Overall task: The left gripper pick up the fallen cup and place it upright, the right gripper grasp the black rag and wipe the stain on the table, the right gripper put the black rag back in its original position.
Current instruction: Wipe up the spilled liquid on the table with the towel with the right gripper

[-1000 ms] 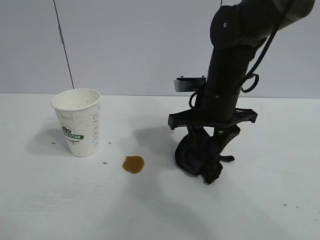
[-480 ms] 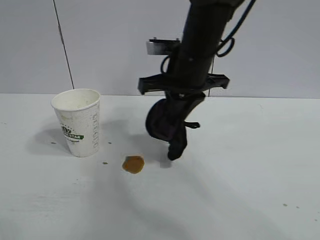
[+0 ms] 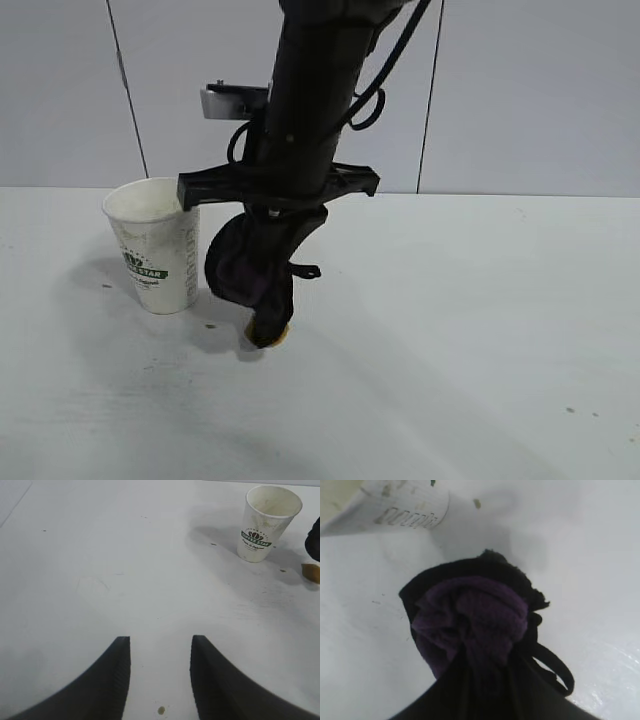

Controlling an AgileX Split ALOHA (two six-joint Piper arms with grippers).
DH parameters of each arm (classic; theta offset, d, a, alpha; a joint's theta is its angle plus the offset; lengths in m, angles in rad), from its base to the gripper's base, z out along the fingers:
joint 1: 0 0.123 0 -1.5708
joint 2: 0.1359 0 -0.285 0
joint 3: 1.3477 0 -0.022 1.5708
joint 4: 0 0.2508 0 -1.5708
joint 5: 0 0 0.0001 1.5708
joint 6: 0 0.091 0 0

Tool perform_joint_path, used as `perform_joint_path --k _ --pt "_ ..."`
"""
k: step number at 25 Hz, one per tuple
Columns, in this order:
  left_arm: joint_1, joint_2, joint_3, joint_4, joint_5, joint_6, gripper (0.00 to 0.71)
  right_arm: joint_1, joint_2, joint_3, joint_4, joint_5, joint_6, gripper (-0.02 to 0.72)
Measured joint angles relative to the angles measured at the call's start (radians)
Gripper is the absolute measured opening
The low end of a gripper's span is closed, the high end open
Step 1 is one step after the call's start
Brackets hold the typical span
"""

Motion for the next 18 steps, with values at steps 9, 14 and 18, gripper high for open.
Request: perform_joint_path --k 9,14,18 --pt "0.000 0.000 0.000 0.000 0.000 0.000 0.289 0.025 0.081 0.000 -0.025 -0.046 0.062 0.078" --pt "0.000 0.000 0.000 0.000 0.000 0.000 0.289 0.025 0.113 -0.004 -0.034 -0.051 0.069 0.078" --pt "0.000 0.000 0.000 0.000 0.000 0.000 0.289 0.025 0.113 -0.006 -0.051 -0.047 0.070 0.078"
